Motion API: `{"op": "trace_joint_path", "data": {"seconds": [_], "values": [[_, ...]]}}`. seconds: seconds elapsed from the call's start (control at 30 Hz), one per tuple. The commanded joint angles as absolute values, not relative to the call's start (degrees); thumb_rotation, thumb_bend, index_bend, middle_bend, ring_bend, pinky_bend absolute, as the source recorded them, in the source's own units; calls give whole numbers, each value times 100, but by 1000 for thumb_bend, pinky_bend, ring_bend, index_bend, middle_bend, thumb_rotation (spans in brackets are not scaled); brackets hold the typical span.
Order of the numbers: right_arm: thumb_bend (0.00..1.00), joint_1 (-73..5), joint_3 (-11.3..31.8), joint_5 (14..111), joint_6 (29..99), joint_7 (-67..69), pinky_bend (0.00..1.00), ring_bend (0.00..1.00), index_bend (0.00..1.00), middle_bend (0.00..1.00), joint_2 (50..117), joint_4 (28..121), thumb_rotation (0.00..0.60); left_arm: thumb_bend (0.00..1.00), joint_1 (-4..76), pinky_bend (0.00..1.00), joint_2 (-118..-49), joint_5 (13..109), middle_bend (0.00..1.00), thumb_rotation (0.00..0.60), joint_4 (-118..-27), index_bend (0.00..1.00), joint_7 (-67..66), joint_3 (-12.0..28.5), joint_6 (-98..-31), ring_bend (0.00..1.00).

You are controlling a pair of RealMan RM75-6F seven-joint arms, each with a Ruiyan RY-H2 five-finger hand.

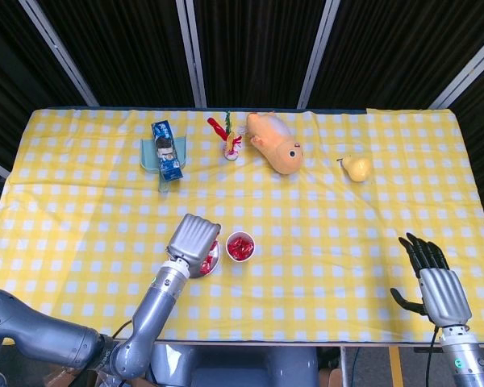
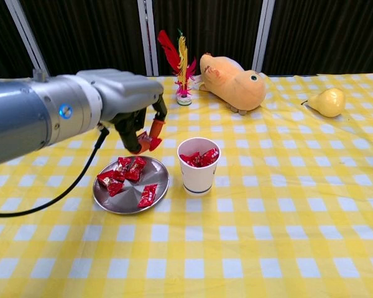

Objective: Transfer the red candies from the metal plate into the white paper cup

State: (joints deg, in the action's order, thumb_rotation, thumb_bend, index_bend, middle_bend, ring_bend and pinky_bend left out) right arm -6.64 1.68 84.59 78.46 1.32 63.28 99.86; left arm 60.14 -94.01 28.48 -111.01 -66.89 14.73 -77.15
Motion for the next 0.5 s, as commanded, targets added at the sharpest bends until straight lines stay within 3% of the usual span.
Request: {"op": "trace_joint_path", "data": {"seconds": [0.03,0.5], "values": [[340,-664,165,8453,7839,132,1,0,0,0,6324,9994,600,490,6203,998,-9516,2762,955,600,-11024,548,-6738,1658,-7719,931],[341,-667,174,8453,7833,240,1,0,0,0,6290,9998,600,484,6841,998,-10503,2580,947,600,-9903,534,-6809,1844,-7563,923]]}}
